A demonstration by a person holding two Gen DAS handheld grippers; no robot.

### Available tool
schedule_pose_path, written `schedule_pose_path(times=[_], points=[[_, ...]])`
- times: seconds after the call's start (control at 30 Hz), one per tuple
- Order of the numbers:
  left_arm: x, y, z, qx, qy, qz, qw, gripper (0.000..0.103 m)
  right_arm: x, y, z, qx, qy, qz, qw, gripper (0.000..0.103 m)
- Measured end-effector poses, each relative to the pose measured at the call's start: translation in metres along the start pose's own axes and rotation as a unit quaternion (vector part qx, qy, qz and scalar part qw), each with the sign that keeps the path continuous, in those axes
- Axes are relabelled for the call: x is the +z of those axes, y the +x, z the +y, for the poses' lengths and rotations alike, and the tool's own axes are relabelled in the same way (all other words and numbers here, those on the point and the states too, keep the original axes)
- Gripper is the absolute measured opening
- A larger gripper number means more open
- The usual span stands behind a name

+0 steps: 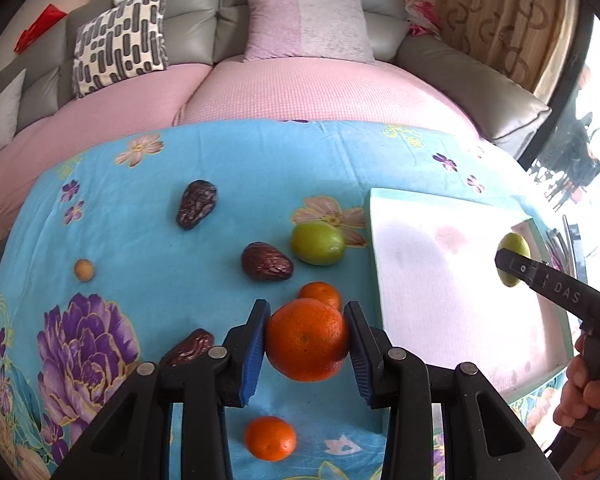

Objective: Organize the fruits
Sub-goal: 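Carry the green mango into the white tray with the right tool and release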

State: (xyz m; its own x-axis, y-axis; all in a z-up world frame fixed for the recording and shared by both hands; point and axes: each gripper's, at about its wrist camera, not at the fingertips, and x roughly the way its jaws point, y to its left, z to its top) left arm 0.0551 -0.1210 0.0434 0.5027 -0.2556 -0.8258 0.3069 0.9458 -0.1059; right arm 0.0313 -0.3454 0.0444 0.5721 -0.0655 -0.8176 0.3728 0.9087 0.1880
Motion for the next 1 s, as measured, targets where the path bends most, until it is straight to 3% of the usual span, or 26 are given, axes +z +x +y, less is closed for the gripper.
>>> schedule_pose_path(times=[0.17,0.43,0.73,1.0], points=[[0.004,0.017,-0.048,-0.017,0.061,0.016,0.9978,0.04,0.006,-0.001,-0.022,-0.041,0.018,-0.013,0.999,0.042],[-0.001,0.042,-0.091,-0.032,0.118,0.029,0.9921,0.04,0.011,0.001,-0.054,-0.054,0.05,-0.017,0.997,0.042],[-0.012,0.072,-0.096,-0.029,0.134,0.057,0.9889,0.04,0.005,0.019,-0.057,-0.066,0.044,0.017,0.997,0.042],[-0.012,0.073,-0.097,-0.033,0.132,0.056,0.9891,0.041,0.001,0.03,-0.055,-0.077,0.034,0.036,0.996,0.042]])
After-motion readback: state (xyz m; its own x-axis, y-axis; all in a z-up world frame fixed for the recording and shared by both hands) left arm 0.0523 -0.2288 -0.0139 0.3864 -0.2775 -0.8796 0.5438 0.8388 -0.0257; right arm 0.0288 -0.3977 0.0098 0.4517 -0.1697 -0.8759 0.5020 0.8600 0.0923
